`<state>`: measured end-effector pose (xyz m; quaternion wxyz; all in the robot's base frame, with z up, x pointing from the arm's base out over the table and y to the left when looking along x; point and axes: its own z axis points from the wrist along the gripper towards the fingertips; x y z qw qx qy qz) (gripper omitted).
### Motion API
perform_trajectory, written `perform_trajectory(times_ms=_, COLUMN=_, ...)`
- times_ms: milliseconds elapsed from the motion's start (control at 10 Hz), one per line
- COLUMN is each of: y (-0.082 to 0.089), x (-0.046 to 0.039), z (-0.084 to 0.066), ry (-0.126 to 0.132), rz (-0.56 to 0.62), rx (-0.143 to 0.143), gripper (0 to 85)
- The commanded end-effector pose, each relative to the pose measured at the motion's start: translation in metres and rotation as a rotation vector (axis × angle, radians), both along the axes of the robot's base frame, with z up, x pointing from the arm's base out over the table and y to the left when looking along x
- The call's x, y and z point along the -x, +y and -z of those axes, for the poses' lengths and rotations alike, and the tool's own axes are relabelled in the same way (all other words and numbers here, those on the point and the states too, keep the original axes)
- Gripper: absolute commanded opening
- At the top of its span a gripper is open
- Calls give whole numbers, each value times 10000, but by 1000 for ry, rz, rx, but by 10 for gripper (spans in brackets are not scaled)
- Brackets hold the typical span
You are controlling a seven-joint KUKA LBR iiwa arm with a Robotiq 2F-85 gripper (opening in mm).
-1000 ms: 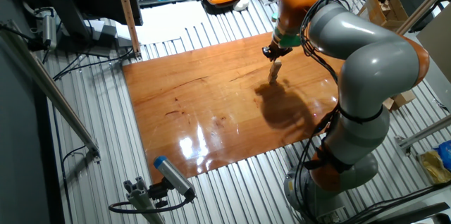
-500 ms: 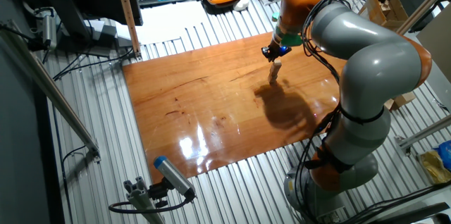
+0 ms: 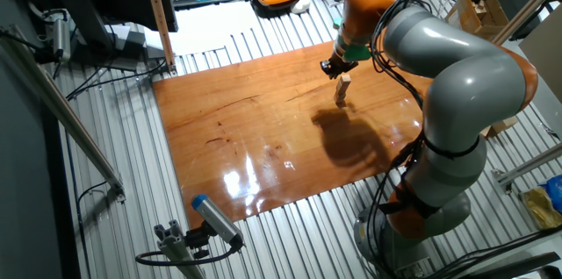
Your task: Stack the blocks in a vertical line of five
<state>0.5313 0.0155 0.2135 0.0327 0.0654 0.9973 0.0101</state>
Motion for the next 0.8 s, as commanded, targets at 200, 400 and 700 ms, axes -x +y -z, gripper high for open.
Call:
perform_trajectory(times_ms=200, y=-19, x=13, z=-13, ry=-3, rz=-11, rx=20, gripper=0)
perform_trajectory(times_ms=400, y=-23, x=17, z=-11, ry=7, rz=-8, rx=30, gripper=0)
perform_trajectory(times_ms=700, y=-35, x=14, z=-5, ry=16, rz=-11, rx=35, gripper=0)
